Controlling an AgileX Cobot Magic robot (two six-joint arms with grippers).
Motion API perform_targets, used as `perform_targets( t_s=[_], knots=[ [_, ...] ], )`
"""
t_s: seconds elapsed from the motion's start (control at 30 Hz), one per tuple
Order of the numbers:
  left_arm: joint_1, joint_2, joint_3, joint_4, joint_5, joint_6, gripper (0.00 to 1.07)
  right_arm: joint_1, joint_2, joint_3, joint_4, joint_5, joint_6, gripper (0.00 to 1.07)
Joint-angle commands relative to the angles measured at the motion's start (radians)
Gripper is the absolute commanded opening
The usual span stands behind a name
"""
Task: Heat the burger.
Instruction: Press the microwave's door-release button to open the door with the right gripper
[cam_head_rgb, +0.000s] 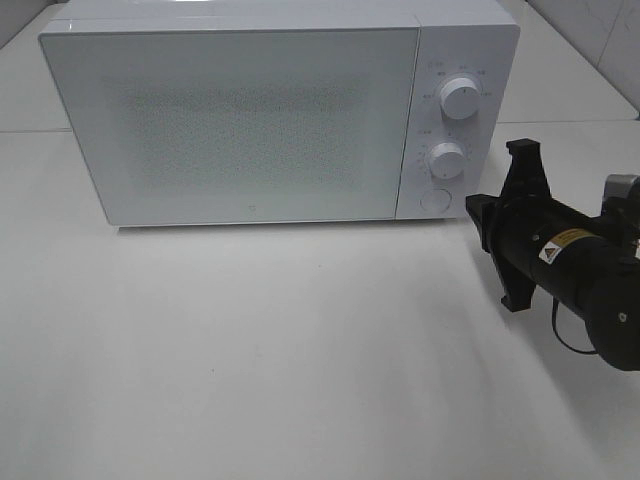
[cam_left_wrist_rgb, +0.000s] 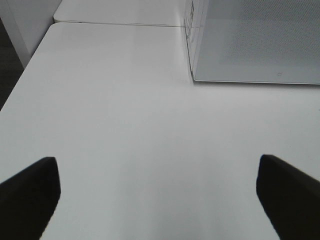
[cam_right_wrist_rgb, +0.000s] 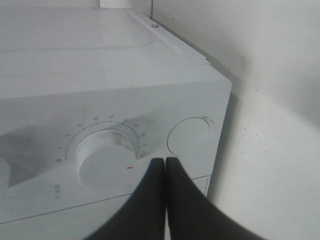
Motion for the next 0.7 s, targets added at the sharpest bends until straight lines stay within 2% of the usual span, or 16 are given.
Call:
perform_targets(
  t_s=[0.03,0.37,0.7],
  knots=[
    [0.002,-0.017,-0.001,-0.001,0.003,0.000,1.00,0.004,0.019,-0.031,-0.004,0.012,0.004,0.00],
    [0.002,-0.017,-0.001,-0.001,0.003,0.000,1.00,0.004,0.121,-0.139,-0.022,0.056,0.039,0.00],
    [0.002,-0.017,-0.001,-0.001,0.003,0.000,1.00,0.004,0.175,-0.202,-0.023,0.082,0.052,0.00]
  ],
)
